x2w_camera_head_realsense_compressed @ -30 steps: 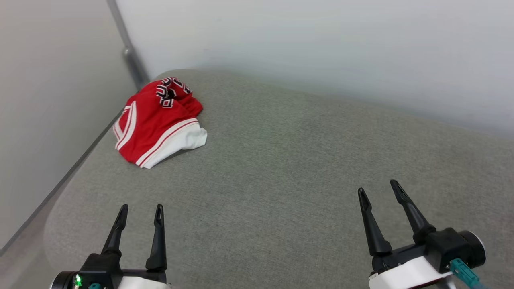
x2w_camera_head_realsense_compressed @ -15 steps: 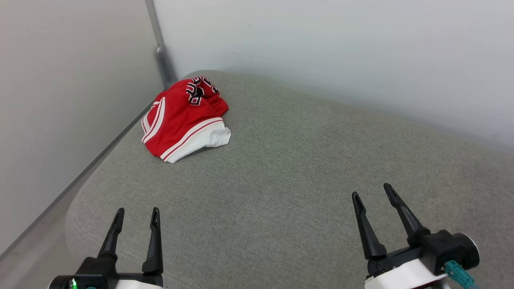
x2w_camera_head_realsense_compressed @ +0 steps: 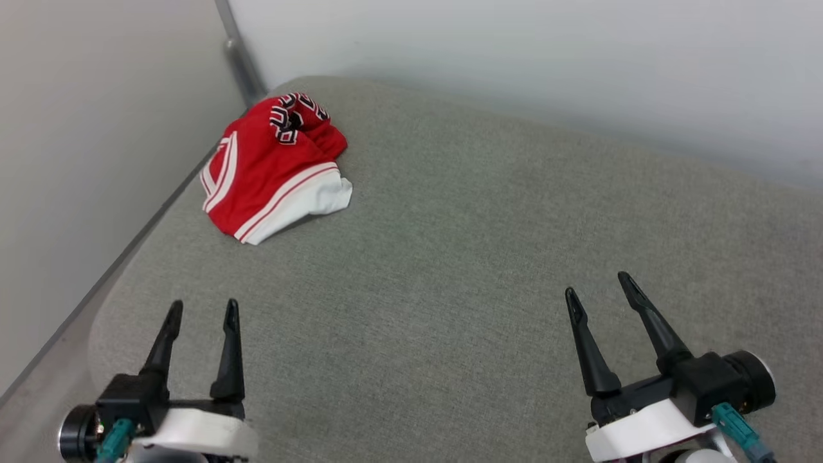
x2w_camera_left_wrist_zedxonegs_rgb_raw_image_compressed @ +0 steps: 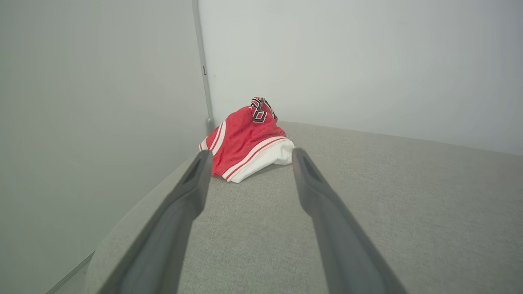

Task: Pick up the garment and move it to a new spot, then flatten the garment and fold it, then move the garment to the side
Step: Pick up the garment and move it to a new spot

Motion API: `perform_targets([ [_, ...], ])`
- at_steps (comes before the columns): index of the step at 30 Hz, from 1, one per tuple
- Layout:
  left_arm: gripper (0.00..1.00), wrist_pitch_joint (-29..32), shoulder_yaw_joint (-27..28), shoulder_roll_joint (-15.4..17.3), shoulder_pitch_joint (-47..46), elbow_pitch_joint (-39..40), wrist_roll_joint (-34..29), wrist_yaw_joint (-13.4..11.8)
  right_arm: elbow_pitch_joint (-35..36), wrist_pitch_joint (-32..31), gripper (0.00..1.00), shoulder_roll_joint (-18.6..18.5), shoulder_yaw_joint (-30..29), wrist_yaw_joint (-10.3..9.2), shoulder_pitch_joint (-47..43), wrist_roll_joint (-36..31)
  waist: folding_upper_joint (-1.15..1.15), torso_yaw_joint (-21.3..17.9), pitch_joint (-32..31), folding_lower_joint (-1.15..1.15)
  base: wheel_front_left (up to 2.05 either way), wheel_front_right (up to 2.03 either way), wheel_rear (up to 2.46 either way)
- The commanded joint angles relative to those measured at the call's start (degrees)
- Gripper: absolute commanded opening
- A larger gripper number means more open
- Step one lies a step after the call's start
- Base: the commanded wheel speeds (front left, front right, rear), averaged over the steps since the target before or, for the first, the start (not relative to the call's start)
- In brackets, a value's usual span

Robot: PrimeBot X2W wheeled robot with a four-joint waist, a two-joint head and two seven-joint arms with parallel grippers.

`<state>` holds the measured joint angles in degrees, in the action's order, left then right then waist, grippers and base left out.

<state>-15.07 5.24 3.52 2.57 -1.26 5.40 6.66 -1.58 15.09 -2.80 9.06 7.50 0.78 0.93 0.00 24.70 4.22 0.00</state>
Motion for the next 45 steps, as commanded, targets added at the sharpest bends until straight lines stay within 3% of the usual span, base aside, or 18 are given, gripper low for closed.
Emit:
perform_targets([
  [1,1.0,-0.2,0.4,0.2,-1.7,-0.5,0.7,0.3,0.4,0.1,1.0,-0.2,-0.2,-0.02,1.2,-0.6,0.0,-1.2,3.4,0.0,0.0,0.0,0.0],
  [6,1.0,-0.2,0.5,4.7,-10.2,-6.5,4.2,0.7,1.6,0.1,1.0,-0.7,-0.5,-0.02,3.6,-3.1,0.0,-3.6,9.5,0.0,0.0,0.0,0.0],
  [11,1.0,1.1,-4.9,14.3,-20.8,-16.1,12.2,0.7,3.8,0.1,1.0,-2.2,-1.3,-0.02,6.3,-4.0,0.0,-6.1,15.4,0.0,0.0,0.0,0.0],
  [21,1.0,22.9,-16.2,35.2,-40.4,-25.6,34.7,0.7,7.8,0.1,1.0,-4.6,-1.7,-0.02,9.3,-5.6,0.0,-10.1,26.0,0.0,0.0,0.0,0.0],
  [25,1.0,33.3,-20.0,41.0,-45.3,-26.1,45.3,0.7,8.7,0.1,1.0,-5.3,-2.1,-0.02,10.1,-6.1,0.0,-11.2,29.3,0.0,0.0,0.0,0.0],
  [32,1.0,44.9,-24.1,46.4,-49.9,-28.1,55.9,0.7,9.8,0.1,1.0,-5.6,-2.3,-0.02,11.0,-6.9,0.0,-12.9,33.2,0.0,0.0,0.0,0.0],
  [36,1.0,47.8,-25.7,47.3,-51.1,-30.2,59.0,0.7,10.2,0.0,1.0,-5.7,-2.3,-0.02,11.0,-7.7,0.0,-13.7,34.7,0.0,0.0,0.0,0.0],
  [41,1.0,51.2,-28.9,46.1,-52.1,-32.0,61.4,0.7,10.7,-0.1,1.0,-6.4,-2.7,-0.04,10.7,-8.4,0.0,-14.1,36.2,0.0,0.0,0.0,0.0],
  [42,0.74,51.6,-29.6,45.6,-52.0,-32.2,61.8,0.8,10.8,-0.1,1.0,-6.4,-2.9,-0.05,10.5,-8.5,0.0,-14.1,36.3,0.0,0.0,0.0,0.0],
  [43,0.0,52.2,-30.3,45.0,-51.9,-32.2,62.3,0.8,10.8,-0.2,1.0,-6.5,-3.0,-0.05,10.4,-8.5,0.0,-14.1,36.3,0.0,0.0,0.0,0.0],
  [45,0.0,52.3,-31.6,44.6,-51.9,-31.7,62.9,0.8,10.6,-0.2,1.0,-6.4,-3.1,-0.05,10.2,-8.8,0.0,-14.0,36.0,0.0,0.0,0.0,0.0],
])
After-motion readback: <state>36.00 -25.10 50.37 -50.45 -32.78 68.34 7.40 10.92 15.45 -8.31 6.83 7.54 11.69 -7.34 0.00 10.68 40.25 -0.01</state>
